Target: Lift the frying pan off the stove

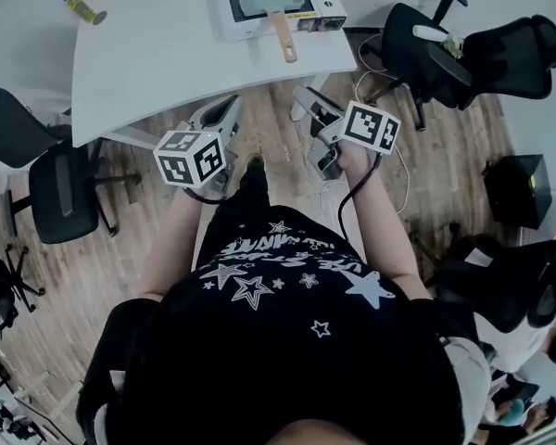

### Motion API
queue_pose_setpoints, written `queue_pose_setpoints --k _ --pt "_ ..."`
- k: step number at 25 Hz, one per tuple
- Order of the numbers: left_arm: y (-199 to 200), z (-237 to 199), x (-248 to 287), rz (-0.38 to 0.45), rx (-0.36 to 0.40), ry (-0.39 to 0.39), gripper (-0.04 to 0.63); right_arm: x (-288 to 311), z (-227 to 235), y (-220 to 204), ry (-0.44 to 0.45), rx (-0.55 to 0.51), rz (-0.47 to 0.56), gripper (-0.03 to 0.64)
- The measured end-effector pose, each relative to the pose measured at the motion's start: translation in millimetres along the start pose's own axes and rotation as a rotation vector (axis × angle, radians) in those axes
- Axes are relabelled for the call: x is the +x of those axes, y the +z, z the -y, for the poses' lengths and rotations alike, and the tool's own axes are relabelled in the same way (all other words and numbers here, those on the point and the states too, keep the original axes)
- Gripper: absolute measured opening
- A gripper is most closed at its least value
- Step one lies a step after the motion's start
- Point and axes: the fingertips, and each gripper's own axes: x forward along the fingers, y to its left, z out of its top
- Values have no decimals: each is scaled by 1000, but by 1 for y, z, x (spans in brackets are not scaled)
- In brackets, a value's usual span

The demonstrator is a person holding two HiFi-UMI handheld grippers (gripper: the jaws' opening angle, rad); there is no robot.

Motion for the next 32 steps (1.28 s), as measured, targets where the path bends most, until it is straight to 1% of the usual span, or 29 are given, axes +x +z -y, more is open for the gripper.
queue_pose_setpoints --k 2,4,9,12,16,20,23,25,28,32 --pt "7 -8 17 -9 -5 -16 12 13 5 13 16 51 8 185" --pt "13 -15 33 -18 -13 -32 14 24 12 25 12 79 10 195" --pt "30 -30 64 -40 -20 -64 14 48 31 53 -31 142 23 196" --pt "36 -36 80 -61 -36 -101 14 61 42 61 -51 172 5 195" --pt "40 -47 100 -86 -60 -124 14 80 51 61 -41 208 -38 172" --pt "40 -54 121 -129 -108 -162 14 94 58 64 -45 221 -73 157" --pt "41 -59 136 -155 -134 -193 14 105 60 66 -23 232 -94 122" --pt "44 -60 144 -162 -163 -224 14 111 58 66 1 230 -111 108" --pt "48 -63 156 -167 -243 -268 26 116 56 65 39 221 -150 110" --pt "49 -66 170 -205 -351 -323 112 122 53 62 84 244 -176 104"
